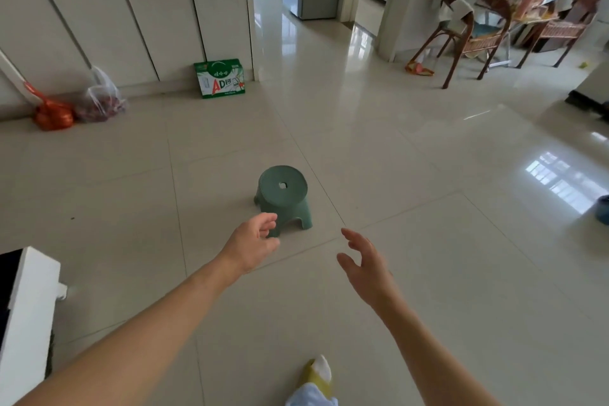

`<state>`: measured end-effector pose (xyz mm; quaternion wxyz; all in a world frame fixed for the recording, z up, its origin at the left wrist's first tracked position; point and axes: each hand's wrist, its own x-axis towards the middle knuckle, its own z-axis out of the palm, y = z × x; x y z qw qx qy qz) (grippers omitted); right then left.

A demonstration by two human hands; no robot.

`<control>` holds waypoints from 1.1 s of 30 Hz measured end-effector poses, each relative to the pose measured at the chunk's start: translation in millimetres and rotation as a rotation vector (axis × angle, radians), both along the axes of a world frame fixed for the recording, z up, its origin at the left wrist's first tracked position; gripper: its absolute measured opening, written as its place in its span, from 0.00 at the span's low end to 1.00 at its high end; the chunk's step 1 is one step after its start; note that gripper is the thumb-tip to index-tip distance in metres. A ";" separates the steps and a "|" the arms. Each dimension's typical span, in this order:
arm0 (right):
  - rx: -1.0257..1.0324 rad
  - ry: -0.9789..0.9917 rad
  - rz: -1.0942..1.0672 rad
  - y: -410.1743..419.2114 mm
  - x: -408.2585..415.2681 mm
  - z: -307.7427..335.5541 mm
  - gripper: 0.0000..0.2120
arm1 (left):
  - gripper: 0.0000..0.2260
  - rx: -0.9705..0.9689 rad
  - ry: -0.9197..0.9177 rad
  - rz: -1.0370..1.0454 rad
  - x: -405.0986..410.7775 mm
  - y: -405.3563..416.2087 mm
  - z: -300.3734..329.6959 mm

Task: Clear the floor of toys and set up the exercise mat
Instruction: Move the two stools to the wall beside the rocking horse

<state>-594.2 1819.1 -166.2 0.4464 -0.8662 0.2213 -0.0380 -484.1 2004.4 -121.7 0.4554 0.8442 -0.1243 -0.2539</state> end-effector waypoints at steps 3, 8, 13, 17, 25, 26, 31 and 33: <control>0.009 0.013 0.040 -35.8 43.9 2.7 0.21 | 0.24 -0.002 0.007 0.017 38.4 -32.9 0.2; 0.046 0.039 0.042 -76.9 100.0 9.5 0.21 | 0.24 0.016 0.028 0.043 92.9 -67.9 -5.3; 0.032 0.081 0.041 -108.0 156.2 2.2 0.21 | 0.24 0.044 0.079 0.023 164.4 -103.6 -29.0; 0.065 0.108 -0.044 -129.0 205.3 -11.7 0.21 | 0.24 0.066 0.148 -0.021 227.4 -133.3 -61.7; 0.140 0.192 -0.165 -158.3 325.2 -51.9 0.21 | 0.24 0.166 0.295 -0.056 368.3 -185.7 -137.2; 0.151 0.207 -0.177 -160.2 338.5 -58.8 0.21 | 0.24 0.190 0.302 -0.053 383.5 -189.7 -148.0; 0.217 0.232 -0.222 -169.8 389.3 -105.1 0.21 | 0.24 0.298 0.320 -0.058 440.6 -208.6 -209.5; 0.242 0.244 -0.243 -172.8 403.5 -127.2 0.21 | 0.24 0.339 0.334 -0.062 455.1 -215.2 -236.8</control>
